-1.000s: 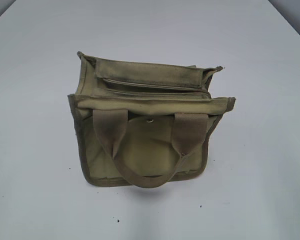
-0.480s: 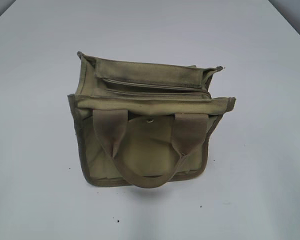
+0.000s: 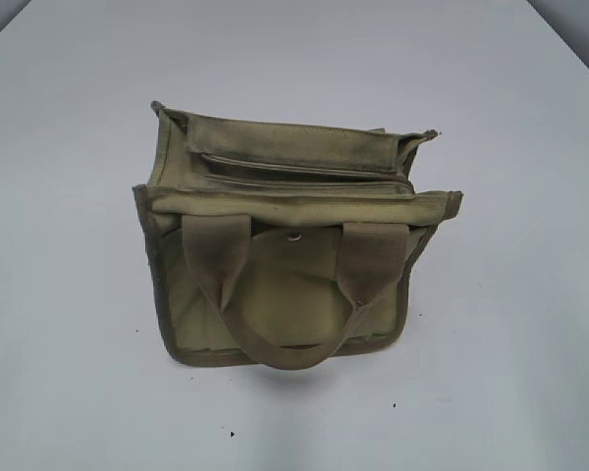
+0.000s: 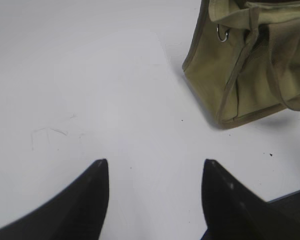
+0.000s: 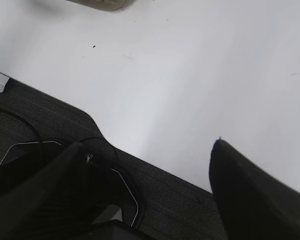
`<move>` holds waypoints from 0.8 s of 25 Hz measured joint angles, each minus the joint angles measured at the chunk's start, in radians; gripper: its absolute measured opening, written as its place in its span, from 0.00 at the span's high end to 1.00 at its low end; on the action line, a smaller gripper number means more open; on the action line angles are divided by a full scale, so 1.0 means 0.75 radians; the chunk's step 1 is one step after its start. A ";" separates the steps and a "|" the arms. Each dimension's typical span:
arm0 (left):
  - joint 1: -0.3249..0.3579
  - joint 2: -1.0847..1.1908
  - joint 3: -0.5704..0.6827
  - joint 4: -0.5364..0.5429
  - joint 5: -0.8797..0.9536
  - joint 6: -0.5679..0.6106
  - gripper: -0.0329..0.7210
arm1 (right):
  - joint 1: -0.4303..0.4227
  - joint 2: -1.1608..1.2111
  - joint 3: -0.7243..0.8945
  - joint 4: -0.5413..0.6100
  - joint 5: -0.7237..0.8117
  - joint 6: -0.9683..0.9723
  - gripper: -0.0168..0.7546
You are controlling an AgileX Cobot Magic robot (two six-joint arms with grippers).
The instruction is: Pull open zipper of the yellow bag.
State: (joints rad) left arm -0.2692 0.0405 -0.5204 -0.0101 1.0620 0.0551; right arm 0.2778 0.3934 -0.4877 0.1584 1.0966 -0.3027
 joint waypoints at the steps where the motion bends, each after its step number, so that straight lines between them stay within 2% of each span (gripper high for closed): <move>1: 0.000 0.000 0.000 0.000 0.000 0.000 0.35 | 0.000 0.000 0.000 0.000 0.000 0.000 0.22; 8: 0.000 0.000 0.000 0.001 0.000 0.000 0.35 | 0.000 0.000 0.000 0.001 0.000 0.000 0.22; 11: 0.030 0.000 0.000 0.001 0.000 0.000 0.35 | -0.044 -0.003 0.000 0.011 -0.002 0.000 0.22; 16: 0.199 -0.001 0.000 0.001 0.000 0.000 0.35 | -0.222 -0.132 0.000 0.052 -0.002 0.000 0.22; 20: 0.295 -0.004 0.000 0.001 0.000 0.000 0.35 | -0.295 -0.311 0.000 0.073 -0.002 0.000 0.22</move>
State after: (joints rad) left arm -0.0483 0.0373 -0.5204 -0.0093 1.0620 0.0551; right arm 0.0566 0.1603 -0.4877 0.2135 1.0953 -0.3031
